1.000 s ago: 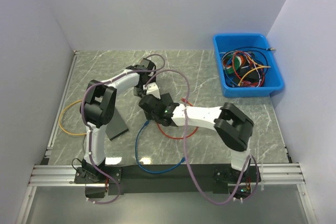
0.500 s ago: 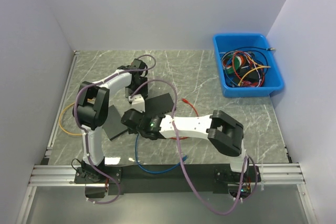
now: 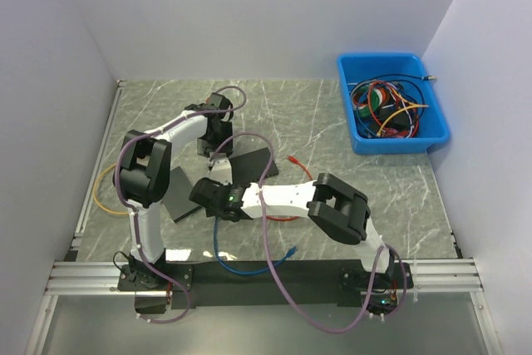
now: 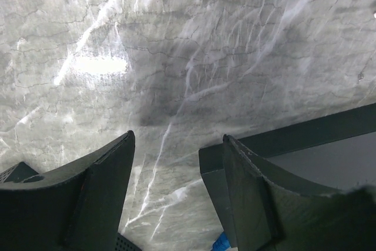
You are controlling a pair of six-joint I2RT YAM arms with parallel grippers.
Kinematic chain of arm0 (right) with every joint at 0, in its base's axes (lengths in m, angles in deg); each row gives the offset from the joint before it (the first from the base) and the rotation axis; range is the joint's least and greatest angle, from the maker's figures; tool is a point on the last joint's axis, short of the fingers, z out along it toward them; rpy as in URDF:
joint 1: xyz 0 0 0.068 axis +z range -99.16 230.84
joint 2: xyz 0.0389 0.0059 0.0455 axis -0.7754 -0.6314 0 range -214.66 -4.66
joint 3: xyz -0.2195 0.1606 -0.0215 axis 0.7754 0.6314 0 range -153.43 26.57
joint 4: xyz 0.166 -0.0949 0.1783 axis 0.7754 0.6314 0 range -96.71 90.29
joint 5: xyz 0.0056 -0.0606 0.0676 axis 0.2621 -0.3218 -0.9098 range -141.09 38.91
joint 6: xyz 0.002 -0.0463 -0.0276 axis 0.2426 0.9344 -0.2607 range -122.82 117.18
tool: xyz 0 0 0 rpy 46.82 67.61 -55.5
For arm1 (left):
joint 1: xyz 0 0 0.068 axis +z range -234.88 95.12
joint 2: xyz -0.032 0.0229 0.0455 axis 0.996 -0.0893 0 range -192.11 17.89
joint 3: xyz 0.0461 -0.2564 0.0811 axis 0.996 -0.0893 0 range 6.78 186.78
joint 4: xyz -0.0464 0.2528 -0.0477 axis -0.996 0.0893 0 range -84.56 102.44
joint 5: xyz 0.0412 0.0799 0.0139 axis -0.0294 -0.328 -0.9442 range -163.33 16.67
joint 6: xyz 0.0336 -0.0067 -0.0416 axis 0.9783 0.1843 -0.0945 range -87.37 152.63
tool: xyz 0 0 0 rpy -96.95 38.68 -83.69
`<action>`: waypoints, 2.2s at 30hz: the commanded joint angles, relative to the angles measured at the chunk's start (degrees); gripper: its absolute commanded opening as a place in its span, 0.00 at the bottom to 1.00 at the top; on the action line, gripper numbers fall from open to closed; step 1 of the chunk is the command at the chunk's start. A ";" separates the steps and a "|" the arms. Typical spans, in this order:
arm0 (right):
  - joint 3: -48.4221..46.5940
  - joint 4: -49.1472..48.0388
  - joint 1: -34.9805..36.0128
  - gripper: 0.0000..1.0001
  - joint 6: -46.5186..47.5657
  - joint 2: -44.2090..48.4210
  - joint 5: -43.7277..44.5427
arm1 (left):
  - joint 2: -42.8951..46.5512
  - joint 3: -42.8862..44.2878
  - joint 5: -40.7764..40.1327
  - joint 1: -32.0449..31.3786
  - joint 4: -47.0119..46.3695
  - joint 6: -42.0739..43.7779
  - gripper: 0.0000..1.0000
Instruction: Insert the plug into the switch port
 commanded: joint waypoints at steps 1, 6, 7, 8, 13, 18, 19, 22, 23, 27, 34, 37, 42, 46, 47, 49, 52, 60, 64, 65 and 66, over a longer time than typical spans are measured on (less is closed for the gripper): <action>-1.74 1.99 -1.08 0.54 -2.42 -1.01 0.90 | 2.66 0.06 -0.97 0.45 0.07 -0.32 0.67; -1.48 3.31 -1.61 0.54 -2.95 -1.10 1.34 | 2.40 0.23 -0.97 0.53 0.24 -0.41 0.66; -1.12 2.88 -1.79 0.54 -2.51 -0.84 1.16 | 2.40 0.23 -0.97 0.53 0.24 -0.41 0.66; -0.77 2.53 -1.96 0.54 -2.60 -0.58 1.60 | 2.40 0.23 -0.88 0.53 0.24 -0.32 0.66; 1.60 1.91 -1.70 0.54 -3.04 2.49 3.18 | 2.31 0.23 -0.88 0.62 0.24 -0.32 0.66; 2.14 2.51 -1.88 0.54 -3.65 4.00 3.88 | 2.13 0.32 -0.62 0.53 0.24 -0.23 0.66; 1.52 3.30 -1.88 0.54 -3.83 3.47 3.97 | 2.04 0.32 -0.53 0.62 0.24 -0.23 0.65; -0.15 4.89 -2.05 0.55 -3.92 1.54 2.75 | 2.04 0.23 -0.35 0.62 0.24 -0.32 0.65; -0.33 4.72 -1.97 0.55 -3.92 1.10 2.40 | 2.04 0.15 -0.35 0.53 0.16 -0.32 0.65; -1.73 4.72 -2.23 0.55 -3.65 -1.36 1.25 | 1.87 0.06 -0.09 0.53 0.16 -0.23 0.65; -1.65 3.49 -2.93 0.36 -2.86 -3.74 -1.30 | 1.52 0.41 0.00 0.62 0.42 -0.15 0.65; 0.81 1.30 -2.93 0.20 -2.86 -3.13 -2.53 | 1.69 0.41 -0.26 0.62 0.42 -0.15 0.64; 6.52 -2.04 -1.88 0.00 -2.52 1.17 -3.41 | 2.57 0.24 -0.35 1.06 0.51 -0.23 0.65; 11.26 -7.05 0.75 0.00 1.61 5.92 -2.01 | 4.24 -0.12 -0.79 2.46 0.16 -0.50 0.65; 13.10 -7.75 1.46 0.00 2.32 8.19 -1.57 | 5.20 -0.29 -0.88 2.99 0.07 -0.67 0.65; 15.21 -9.68 3.04 0.00 4.43 10.66 0.53 | 6.43 -0.56 -2.45 3.35 -0.19 -0.76 0.63; 21.19 -14.15 4.27 0.00 7.50 16.90 2.04 | 10.03 -1.34 -3.60 3.26 -1.16 0.20 0.57; 43.68 -36.74 4.45 0.00 19.79 38.16 -7.08 | 22.25 -5.30 4.29 3.08 -8.35 2.40 0.56; 54.05 -50.18 4.45 0.00 23.59 47.66 -14.30 | 26.47 -8.02 14.48 3.08 -13.36 3.19 0.55; 55.03 -51.26 4.45 0.00 24.03 50.29 -14.57 | 27.96 -8.55 17.02 3.08 -14.51 3.46 0.55; 55.82 -51.96 4.36 0.00 25.08 51.53 -15.27 | 28.58 -8.90 21.84 3.08 -15.30 3.55 0.54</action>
